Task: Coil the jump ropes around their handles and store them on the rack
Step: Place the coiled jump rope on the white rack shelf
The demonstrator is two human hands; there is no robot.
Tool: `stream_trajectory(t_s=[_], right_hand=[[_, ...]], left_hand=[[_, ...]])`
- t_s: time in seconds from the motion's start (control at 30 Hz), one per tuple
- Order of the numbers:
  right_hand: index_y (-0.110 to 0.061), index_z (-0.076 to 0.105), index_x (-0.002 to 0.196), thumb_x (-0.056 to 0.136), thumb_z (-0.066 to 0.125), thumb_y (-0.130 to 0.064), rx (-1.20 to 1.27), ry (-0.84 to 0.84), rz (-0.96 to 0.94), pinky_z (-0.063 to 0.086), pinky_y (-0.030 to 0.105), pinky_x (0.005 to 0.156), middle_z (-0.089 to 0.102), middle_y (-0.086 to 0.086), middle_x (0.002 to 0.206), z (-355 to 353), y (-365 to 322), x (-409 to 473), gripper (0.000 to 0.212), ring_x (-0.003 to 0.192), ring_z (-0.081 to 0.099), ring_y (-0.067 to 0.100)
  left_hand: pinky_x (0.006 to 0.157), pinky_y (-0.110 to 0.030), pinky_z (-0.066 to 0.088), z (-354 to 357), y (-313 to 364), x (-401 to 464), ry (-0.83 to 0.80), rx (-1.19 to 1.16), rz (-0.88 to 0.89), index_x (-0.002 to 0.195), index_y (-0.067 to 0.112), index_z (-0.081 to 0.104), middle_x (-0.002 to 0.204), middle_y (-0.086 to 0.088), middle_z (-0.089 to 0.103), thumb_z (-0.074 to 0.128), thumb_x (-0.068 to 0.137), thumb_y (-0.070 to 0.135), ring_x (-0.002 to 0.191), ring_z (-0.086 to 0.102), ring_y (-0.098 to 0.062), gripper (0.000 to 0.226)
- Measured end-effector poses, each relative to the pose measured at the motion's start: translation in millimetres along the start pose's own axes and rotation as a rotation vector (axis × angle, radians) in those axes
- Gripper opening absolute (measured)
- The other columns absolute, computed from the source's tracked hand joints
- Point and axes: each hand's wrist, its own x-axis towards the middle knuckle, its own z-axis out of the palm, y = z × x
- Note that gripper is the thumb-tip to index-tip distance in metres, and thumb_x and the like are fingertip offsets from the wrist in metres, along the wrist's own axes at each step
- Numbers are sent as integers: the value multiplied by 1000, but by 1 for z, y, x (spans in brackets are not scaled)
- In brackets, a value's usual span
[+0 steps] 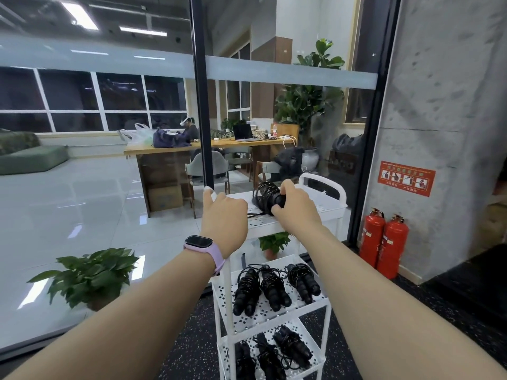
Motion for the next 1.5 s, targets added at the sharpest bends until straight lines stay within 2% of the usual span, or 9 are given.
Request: stream_trajectory(t_s=[0.2,0.3,0.4,0.5,0.67,0.8,1.13,1.33,1.5], right_hand=[[-28,52,97,83,69,-9,181,-59,-196,50,37,83,51,2,112,9,-5,-13,30,98,57,26],[-36,52,87,83,73,-5,269,-127,-244,46,24,73,47,-4,105,11,-15,-13,38,92,58,20],[-31,59,83,83,78,-14,294,-210,-283,44,19,71,51,-1,107,15,-26,-12,26,88,57,13],[-24,63,90,88,71,-18,308,-207,-274,50,30,77,58,2,108,19,-27,-14,10,87,59,18],[-26,55,119,93,60,-19,388,-232,-194,50,32,73,67,-5,102,22,-27,-19,27,84,64,16],[-27,57,111,94,53,-21,330,-249,-200,55,36,76,66,-7,98,26,-29,-24,19,84,64,17],[-25,67,99,88,58,-18,172,-87,-60,50,34,84,63,-14,86,20,-17,-26,15,93,62,20],[-26,69,85,87,55,-20,168,-11,-17,55,38,82,69,-5,86,15,-11,-30,16,91,63,22],[-24,68,79,84,49,-16,173,44,-34,54,43,84,69,-4,80,11,-7,-34,21,90,62,27]], left_hand=[[107,-46,26,4,-8,8,75,-61,-64,89,27,65,78,4,58,48,94,9,97,57,-26,25],[103,-45,27,6,-9,8,133,-111,-65,78,27,57,74,6,54,49,93,10,93,56,-25,24],[100,-42,25,8,-13,9,113,-125,-72,83,26,61,80,6,61,49,95,14,98,56,-23,21],[105,-43,27,14,-18,6,91,-136,-52,98,23,64,97,1,65,49,98,24,108,55,-26,16],[100,-43,31,15,-14,-3,193,-169,-70,98,17,61,104,-7,57,54,88,21,105,51,-31,13],[106,-42,27,13,-13,-2,157,-131,-38,106,20,60,109,-1,58,48,94,26,109,51,-27,18],[102,-43,29,6,-7,0,224,-179,6,113,21,60,101,1,63,51,93,22,99,56,-26,22],[97,-42,30,8,-3,-3,327,-206,38,93,16,66,97,-3,57,56,93,28,95,52,-25,15],[111,-46,27,9,-2,0,205,-175,41,112,19,64,115,-1,61,48,98,36,108,55,-25,26]])
